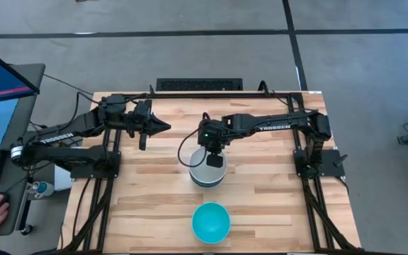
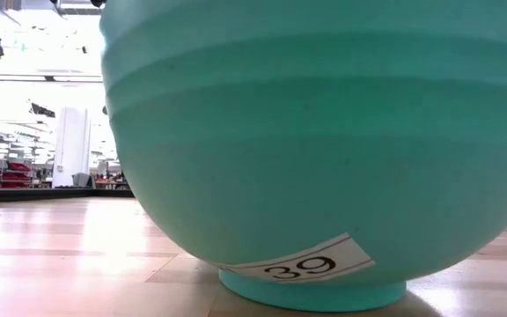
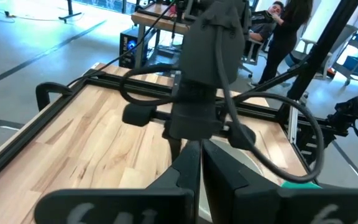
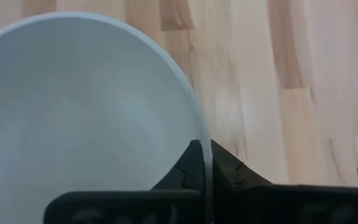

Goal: Nest bowls inside each other
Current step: Stack the white bowl on the black bowl

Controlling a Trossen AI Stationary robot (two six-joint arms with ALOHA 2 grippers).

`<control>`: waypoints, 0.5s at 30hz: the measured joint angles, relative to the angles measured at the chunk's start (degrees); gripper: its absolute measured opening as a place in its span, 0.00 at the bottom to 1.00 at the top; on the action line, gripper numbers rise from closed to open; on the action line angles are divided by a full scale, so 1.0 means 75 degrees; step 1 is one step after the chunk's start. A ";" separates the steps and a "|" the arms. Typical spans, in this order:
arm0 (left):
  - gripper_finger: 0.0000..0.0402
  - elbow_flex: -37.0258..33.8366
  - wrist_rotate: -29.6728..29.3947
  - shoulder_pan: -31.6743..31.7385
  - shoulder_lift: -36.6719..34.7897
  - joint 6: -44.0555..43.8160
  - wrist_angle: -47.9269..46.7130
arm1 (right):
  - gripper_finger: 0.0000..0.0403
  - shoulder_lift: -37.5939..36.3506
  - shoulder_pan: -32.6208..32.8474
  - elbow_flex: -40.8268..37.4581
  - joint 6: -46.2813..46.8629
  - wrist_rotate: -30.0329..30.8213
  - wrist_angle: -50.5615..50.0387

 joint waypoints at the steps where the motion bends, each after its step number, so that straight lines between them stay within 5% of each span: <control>1: 0.02 0.0000 0.0000 0.0000 0.0000 0.0000 0.0000 | 0.04 0.0000 0.0023 0.0000 0.0002 0.0004 0.0023; 8: 0.02 0.0000 -0.0003 -0.0009 0.0000 -0.0035 0.0003 | 0.04 0.0006 0.0062 -0.0003 0.0016 -0.0048 0.0080; 15: 0.02 0.0000 -0.0006 -0.0009 0.0000 -0.0113 0.0003 | 0.21 0.0019 0.0161 -0.0012 -0.0018 -0.0049 0.0132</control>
